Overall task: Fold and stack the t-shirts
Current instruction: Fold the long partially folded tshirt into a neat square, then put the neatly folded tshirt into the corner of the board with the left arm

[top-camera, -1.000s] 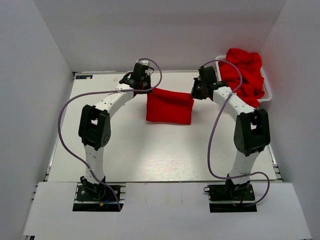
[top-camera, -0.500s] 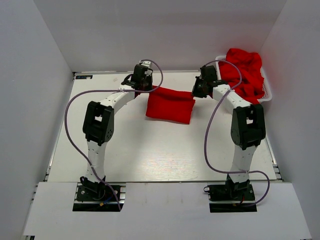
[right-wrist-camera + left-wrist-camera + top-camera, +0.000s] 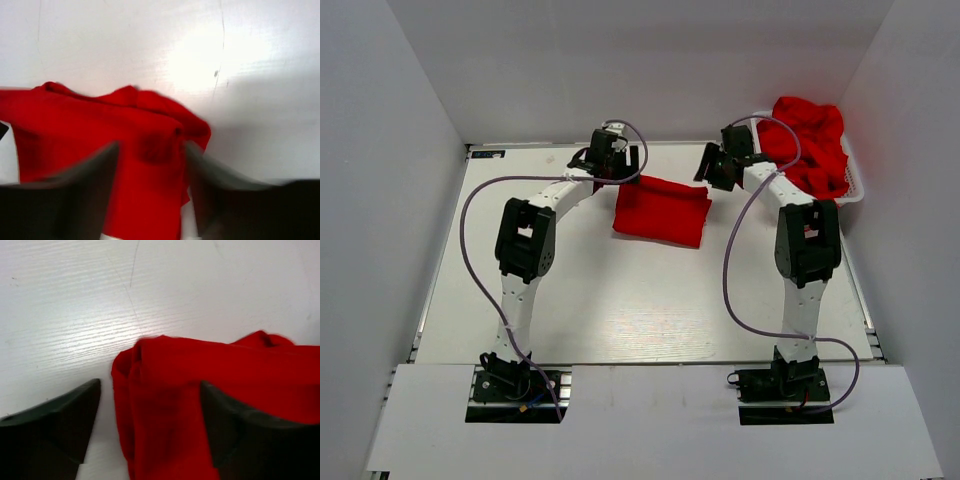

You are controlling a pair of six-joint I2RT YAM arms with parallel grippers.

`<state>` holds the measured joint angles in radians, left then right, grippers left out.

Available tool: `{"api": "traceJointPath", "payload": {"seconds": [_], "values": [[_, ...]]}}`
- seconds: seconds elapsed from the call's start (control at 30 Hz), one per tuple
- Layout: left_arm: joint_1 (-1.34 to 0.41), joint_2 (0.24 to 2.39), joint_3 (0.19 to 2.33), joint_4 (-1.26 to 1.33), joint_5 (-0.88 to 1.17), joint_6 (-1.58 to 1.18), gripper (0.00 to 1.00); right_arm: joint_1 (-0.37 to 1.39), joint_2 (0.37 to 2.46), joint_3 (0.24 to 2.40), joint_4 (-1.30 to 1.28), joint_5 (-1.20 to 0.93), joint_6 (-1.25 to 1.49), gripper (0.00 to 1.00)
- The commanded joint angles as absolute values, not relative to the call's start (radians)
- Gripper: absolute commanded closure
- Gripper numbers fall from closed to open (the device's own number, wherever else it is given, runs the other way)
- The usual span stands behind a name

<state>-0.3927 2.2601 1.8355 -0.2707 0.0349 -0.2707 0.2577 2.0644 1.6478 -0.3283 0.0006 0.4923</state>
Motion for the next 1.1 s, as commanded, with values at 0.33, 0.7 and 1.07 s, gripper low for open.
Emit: {"api": "traceJointPath", "payload": {"seconds": [0.33,0.7,1.07], "values": [[-0.373,2.149,1.867,-0.321,0.081,-0.215,0.0,0.242,1.98,1.717,-0.365,-0.046,0.414,0.1],[-0.382,2.247,1.893,-0.437,0.111,-0.155,0.0,0.242,1.772,1.488,-0.371,-0.026,0.4,0.1],[-0.4,2.333,1.864,-0.446,0.153,-0.127,0.24,0.238,1.628,1.344,-0.419,0.094,0.39,0.1]]}}
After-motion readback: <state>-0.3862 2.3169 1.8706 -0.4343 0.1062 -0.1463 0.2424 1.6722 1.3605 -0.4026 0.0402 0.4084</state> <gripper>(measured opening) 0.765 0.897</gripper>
